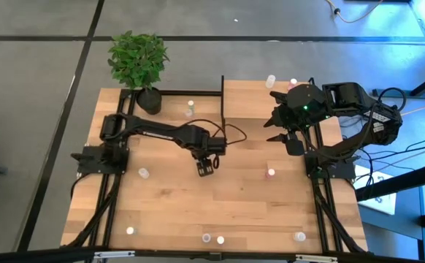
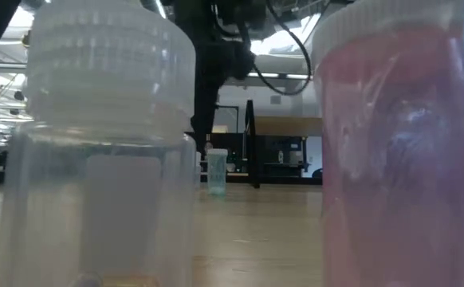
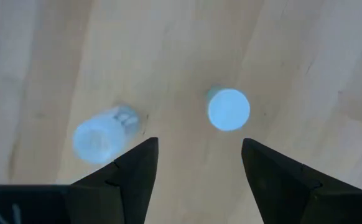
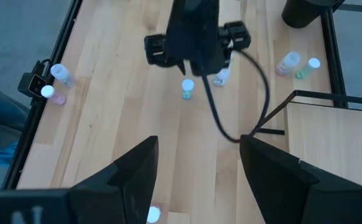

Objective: Pick and place medicine bottles onto shelf by color
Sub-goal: Put the middle green pill bottle on the shelf

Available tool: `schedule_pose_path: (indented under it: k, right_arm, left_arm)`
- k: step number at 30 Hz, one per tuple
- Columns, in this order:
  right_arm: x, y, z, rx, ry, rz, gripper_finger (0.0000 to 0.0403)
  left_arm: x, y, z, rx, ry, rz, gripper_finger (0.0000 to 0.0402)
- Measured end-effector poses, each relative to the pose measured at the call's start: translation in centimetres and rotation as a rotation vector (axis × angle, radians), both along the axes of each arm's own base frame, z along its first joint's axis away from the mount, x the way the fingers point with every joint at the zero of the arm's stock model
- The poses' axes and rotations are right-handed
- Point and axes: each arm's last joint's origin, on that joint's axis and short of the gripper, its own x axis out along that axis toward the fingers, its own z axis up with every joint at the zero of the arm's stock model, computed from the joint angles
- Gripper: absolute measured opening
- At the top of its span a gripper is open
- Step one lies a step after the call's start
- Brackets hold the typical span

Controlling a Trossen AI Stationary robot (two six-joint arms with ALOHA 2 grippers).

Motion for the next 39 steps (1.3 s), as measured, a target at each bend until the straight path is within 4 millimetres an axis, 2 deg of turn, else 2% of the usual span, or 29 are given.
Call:
schedule_pose_path:
  k: [4,8,13,22,26,32,35,39]
  right_arm:
    - [0.0,0.0,0.0,0.000,-0.001,0.000,0.0229]
    - [0.0,0.0,0.0,0.000,-0.002,0.000,0.0229]
    - [0.0,0.0,0.0,0.000,-0.004,0.000,0.0229]
    - [0.0,0.0,0.0,0.000,-0.006,0.000,0.0229]
    - [0.0,0.0,0.1,0.000,-0.009,0.000,0.0229]
    - [0.1,0.0,0.1,0.000,-0.013,0.000,0.0229]
    - [0.1,0.0,0.1,0.000,-0.016,0.000,0.0229]
    - [0.1,0.0,0.1,0.000,-0.016,0.000,0.0229]
  left_arm:
    - [-1.1,-0.6,2.4,0.048,-0.062,0.042,0.0226]
    - [-2.1,-2.3,4.5,0.197,-0.148,0.035,0.0226]
    - [-4.1,-4.3,5.1,0.277,-0.215,0.079,0.0226]
    - [-8.4,-5.9,2.9,0.199,-0.440,0.211,0.0226]
    - [-8.9,-6.5,1.1,0.172,-0.530,0.207,0.0226]
    - [-9.2,-7.3,-3.0,0.088,-0.651,0.174,0.0226]
    - [-9.4,-7.3,-4.2,0.044,-0.739,0.201,0.0226]
    - [-10.1,-7.3,-5.5,0.028,-0.772,0.178,0.0226]
